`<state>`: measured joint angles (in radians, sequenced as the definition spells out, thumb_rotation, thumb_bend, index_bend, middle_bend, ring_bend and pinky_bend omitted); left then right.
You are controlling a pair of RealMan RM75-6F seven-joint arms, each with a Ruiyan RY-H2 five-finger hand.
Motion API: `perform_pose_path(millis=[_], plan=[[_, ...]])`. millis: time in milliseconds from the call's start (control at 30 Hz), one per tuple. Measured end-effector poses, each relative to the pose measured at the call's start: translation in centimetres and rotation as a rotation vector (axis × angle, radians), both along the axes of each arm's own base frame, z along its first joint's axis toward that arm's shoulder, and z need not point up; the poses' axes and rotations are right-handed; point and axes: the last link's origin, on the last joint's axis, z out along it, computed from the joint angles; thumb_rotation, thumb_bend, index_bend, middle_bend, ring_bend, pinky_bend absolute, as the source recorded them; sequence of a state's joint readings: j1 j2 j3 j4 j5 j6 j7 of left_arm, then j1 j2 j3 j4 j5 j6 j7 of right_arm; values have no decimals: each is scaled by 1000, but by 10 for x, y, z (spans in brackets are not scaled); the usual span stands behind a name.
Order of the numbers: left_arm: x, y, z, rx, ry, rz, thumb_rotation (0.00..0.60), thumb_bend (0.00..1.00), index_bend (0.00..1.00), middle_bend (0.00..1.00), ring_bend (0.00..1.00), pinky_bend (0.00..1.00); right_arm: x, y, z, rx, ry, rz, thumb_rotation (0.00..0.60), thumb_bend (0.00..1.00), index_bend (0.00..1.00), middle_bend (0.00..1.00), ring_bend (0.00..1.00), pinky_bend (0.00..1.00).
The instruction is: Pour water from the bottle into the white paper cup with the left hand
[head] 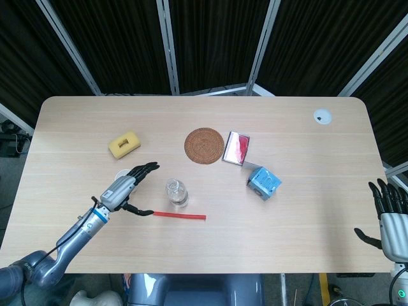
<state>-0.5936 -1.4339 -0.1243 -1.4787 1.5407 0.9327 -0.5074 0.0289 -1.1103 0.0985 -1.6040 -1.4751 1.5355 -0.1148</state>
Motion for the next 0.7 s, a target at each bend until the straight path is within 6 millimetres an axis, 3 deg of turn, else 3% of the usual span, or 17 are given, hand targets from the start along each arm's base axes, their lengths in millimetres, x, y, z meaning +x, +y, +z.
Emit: perform_pose_path(millis=[233,700], plan=[[-2,20,-33,-25,-29,40,600,0,0,0,0,0,-3,-3,-1,-10,17,-10,600,0,0,0,0,0],[19,32,-88,-125,-154,108,600,0,0,0,0,0,-9,-7,-1,-11,21,-36,600,0,0,0,0,0]])
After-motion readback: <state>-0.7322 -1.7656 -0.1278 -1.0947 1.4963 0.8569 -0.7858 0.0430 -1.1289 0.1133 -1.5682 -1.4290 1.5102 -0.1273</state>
